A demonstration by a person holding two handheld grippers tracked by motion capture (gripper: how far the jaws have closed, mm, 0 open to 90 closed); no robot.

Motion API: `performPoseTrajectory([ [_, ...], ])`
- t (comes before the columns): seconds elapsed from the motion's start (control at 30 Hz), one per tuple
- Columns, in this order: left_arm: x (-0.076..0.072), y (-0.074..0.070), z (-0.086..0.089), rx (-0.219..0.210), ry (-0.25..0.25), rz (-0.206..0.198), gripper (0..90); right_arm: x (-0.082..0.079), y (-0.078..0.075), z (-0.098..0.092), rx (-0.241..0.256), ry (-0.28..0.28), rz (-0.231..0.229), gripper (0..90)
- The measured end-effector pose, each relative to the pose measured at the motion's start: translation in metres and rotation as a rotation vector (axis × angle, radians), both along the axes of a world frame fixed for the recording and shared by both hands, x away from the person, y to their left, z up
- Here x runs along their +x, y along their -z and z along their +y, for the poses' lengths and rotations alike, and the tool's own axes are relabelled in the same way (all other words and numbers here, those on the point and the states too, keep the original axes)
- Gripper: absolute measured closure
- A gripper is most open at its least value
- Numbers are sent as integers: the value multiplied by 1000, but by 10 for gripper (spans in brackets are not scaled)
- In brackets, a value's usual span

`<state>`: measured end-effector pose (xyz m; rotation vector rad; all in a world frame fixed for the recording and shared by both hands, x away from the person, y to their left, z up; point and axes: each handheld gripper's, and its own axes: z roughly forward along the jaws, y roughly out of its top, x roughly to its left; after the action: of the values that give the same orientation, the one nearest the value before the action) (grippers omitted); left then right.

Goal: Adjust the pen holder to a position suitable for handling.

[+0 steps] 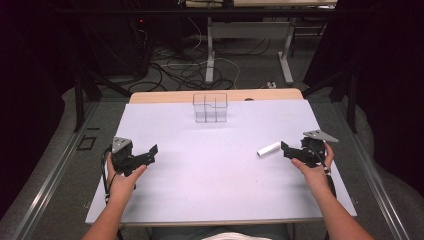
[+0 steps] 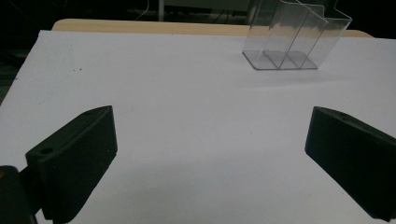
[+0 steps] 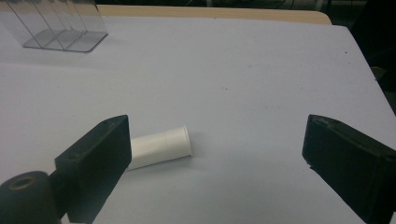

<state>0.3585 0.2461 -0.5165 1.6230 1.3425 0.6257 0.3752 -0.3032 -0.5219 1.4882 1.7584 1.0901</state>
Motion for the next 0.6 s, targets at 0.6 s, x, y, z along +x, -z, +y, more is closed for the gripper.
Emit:
performPoseTrajectory([
  [0.6,-3,1,0,12,-4,16,26,11,-9,30,-126,-127,2,165],
])
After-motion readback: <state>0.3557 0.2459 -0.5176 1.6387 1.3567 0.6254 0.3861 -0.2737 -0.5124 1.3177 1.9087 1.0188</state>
